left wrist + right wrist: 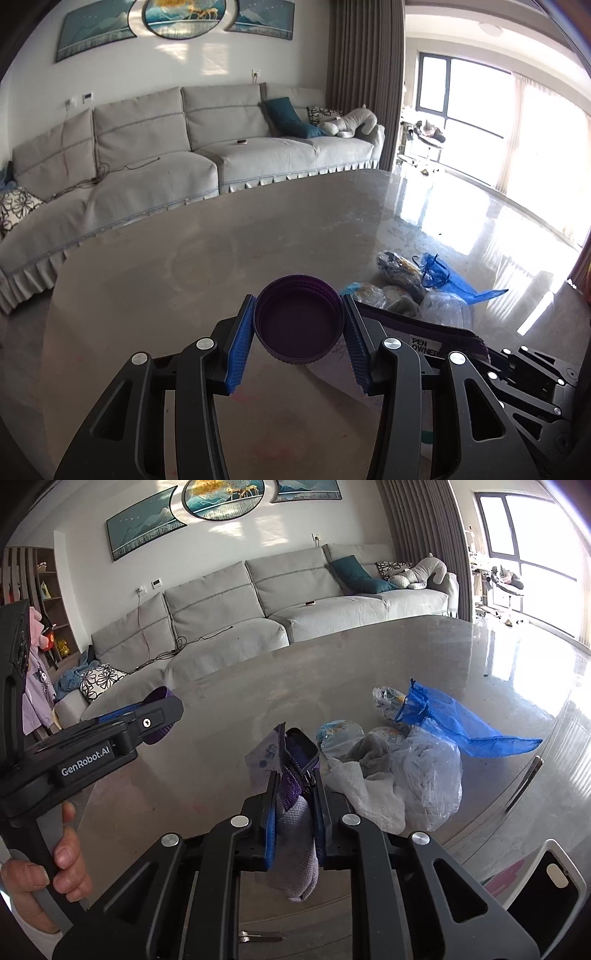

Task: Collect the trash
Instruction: 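Carry the purple cap and grey pouch with both tools over the white bin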

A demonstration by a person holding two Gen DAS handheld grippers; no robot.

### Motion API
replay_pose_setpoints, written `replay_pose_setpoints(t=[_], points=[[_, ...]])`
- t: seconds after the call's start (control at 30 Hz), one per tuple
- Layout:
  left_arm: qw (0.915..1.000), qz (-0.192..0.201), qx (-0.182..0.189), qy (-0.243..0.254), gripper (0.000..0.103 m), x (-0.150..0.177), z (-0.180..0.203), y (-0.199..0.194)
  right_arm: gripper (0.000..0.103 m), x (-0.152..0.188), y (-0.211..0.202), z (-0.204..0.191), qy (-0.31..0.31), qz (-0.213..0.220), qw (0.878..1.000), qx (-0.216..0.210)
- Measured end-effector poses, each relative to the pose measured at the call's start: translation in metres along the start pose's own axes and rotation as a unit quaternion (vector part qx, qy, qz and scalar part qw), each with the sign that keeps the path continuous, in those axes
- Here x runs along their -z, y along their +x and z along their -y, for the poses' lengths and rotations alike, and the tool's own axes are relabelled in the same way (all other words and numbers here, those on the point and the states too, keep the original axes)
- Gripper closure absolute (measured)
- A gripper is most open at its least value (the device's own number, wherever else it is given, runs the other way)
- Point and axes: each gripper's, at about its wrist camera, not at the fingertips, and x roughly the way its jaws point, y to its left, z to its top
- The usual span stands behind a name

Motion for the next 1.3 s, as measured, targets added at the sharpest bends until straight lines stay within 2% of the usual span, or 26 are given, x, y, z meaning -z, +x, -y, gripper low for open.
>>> replay_pose_setpoints(t=[0.1, 0.33, 0.57, 0.73, 0.97, 1.3], points=[[0.9998, 0.007, 0.018, -0.003, 0.057, -0.005, 0.009, -0.011, 0.086, -0.01, -0.021, -0.001, -0.02, 0.021, 0.999, 0.017], [0.9979, 0.028, 0.053, 0.024, 0.057, -0.009, 0.053, -0.037, 0.086, -0.029, -0.068, 0.017, -0.029, 0.058, 0.997, 0.044], [0.9898, 0.025, 0.122, 0.07, 0.057, -0.004, 0.118, -0.046, 0.086, -0.022, -0.122, 0.062, -0.013, 0.075, 0.991, 0.106], [0.978, 0.005, 0.181, 0.103, 0.057, 0.012, 0.172, -0.044, 0.086, -0.001, -0.159, 0.103, 0.024, 0.082, 0.984, 0.157], [0.9581, -0.017, 0.237, 0.159, 0.057, 0.042, 0.242, -0.039, 0.086, 0.042, -0.192, 0.153, 0.078, 0.079, 0.969, 0.221], [0.9264, -0.045, 0.294, 0.231, 0.057, 0.093, 0.333, -0.017, 0.086, 0.101, -0.213, 0.212, 0.135, 0.052, 0.949, 0.281]])
